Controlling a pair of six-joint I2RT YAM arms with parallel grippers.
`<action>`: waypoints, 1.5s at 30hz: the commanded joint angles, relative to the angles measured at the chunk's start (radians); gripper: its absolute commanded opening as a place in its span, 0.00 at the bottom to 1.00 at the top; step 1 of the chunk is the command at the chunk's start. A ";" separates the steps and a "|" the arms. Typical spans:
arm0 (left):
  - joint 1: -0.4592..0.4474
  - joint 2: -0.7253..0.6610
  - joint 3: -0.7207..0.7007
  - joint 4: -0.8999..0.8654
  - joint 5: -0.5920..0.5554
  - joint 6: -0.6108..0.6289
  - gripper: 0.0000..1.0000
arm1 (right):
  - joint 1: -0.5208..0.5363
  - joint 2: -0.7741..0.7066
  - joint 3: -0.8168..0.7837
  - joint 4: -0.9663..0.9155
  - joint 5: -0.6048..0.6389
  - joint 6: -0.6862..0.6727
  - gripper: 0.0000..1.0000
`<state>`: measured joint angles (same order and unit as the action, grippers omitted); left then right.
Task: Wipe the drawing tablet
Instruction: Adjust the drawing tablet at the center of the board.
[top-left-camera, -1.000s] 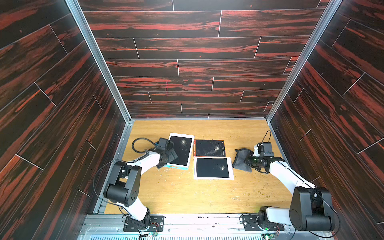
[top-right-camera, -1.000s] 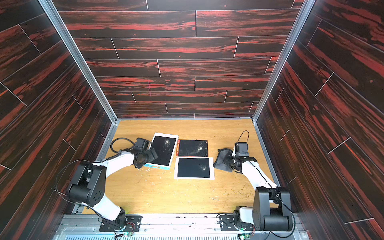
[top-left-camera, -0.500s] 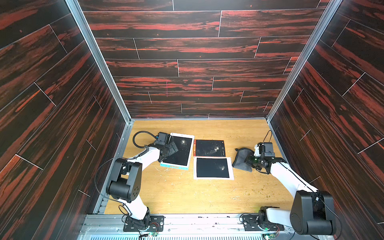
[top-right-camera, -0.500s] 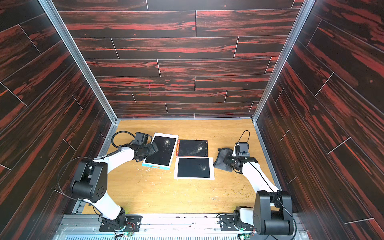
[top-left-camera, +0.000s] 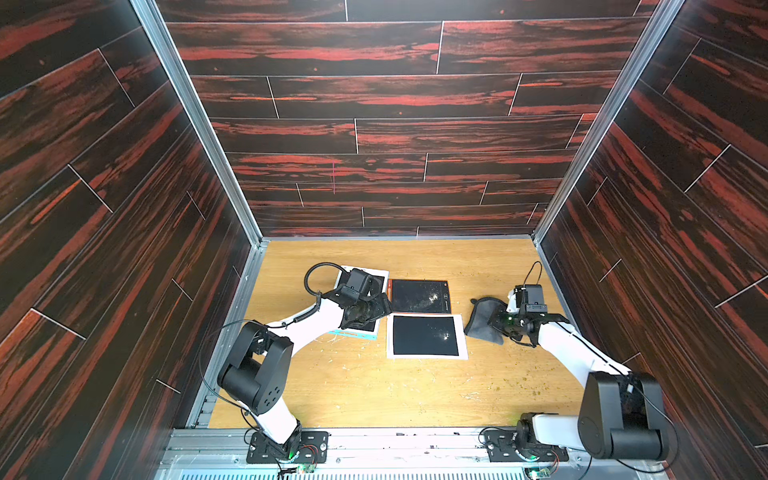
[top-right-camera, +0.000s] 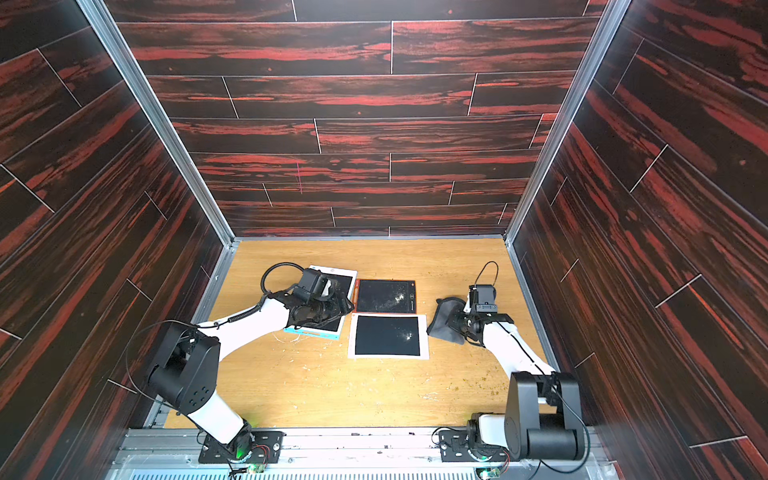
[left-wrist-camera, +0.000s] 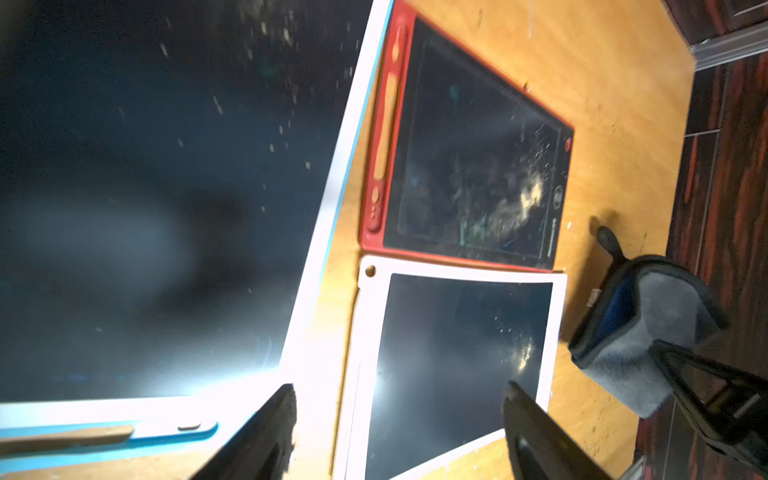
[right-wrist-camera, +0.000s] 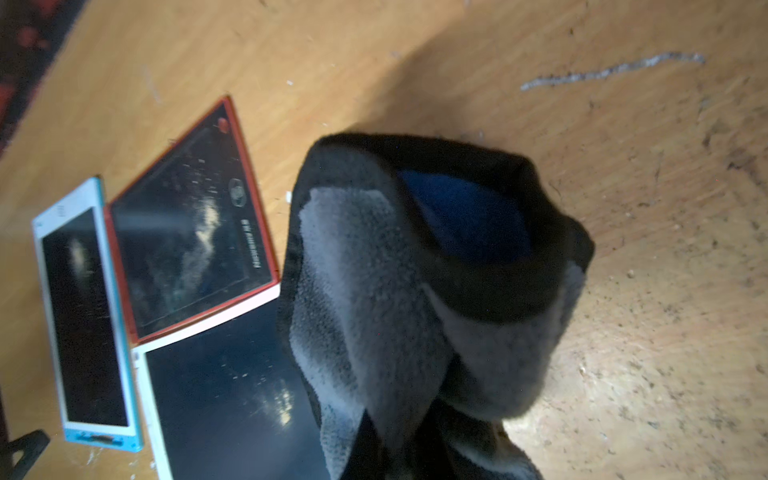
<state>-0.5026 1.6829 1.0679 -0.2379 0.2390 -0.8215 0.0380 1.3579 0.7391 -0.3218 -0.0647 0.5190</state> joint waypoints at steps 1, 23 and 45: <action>-0.013 0.029 -0.020 -0.021 0.022 -0.020 0.79 | -0.003 0.040 -0.015 -0.015 0.040 0.013 0.00; -0.029 0.154 -0.050 0.029 0.069 -0.045 0.81 | 0.110 0.226 -0.017 -0.008 0.075 -0.007 0.00; -0.011 0.166 -0.090 0.103 0.137 -0.043 0.75 | 0.175 0.105 0.062 -0.161 0.195 0.028 0.00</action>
<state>-0.5117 1.8008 0.9810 -0.0826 0.3687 -0.8623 0.2356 1.5166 0.7559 -0.3508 0.0620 0.5564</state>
